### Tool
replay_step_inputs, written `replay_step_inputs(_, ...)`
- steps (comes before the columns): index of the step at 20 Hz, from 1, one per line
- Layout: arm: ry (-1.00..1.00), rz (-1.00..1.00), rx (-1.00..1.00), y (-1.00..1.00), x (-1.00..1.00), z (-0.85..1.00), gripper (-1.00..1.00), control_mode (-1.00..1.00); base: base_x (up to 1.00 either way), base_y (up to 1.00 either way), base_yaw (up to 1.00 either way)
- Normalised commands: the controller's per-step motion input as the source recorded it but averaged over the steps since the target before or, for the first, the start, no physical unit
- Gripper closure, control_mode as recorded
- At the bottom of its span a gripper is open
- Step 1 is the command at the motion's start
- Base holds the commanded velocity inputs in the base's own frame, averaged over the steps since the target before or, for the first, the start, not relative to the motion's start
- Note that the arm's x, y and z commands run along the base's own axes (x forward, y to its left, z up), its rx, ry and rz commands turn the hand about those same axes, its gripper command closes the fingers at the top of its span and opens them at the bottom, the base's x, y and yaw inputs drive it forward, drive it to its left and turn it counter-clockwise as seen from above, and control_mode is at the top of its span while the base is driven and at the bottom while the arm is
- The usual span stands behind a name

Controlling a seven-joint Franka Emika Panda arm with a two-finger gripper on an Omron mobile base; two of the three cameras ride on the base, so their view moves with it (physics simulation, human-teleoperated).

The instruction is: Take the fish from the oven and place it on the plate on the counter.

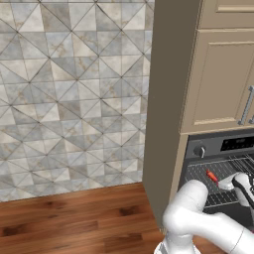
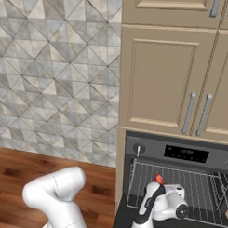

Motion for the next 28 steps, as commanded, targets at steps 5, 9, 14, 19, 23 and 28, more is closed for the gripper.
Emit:
replay_step_inputs(5,-0.02,0.00,0.00,-0.14,0.16,-0.15,-1.00,-1.00,0.00,0.00,0.00)
replay_step_inputs(9,0.00,0.00,0.00,0.00,0.34,-0.25,-1.00,-1.00,0.00,0.00,0.00)
replay_step_inputs(14,0.00,0.00,0.00,0.00,0.54,-0.36,-1.00,-1.00,0.00,0.00,0.00)
replay_step_inputs(19,0.00,0.00,0.00,0.00,0.44,-0.45,-1.00,-1.00,0.00,0.00,0.00)
replay_step_inputs(23,-0.02,0.00,0.00,0.00,0.30,-0.50,-1.00,-1.00,0.00,0.00,0.00)
replay_step_inputs(28,-0.03,0.00,0.00,-0.10,0.11,-0.52,-1.00,-1.00,0.00,0.00,0.00)
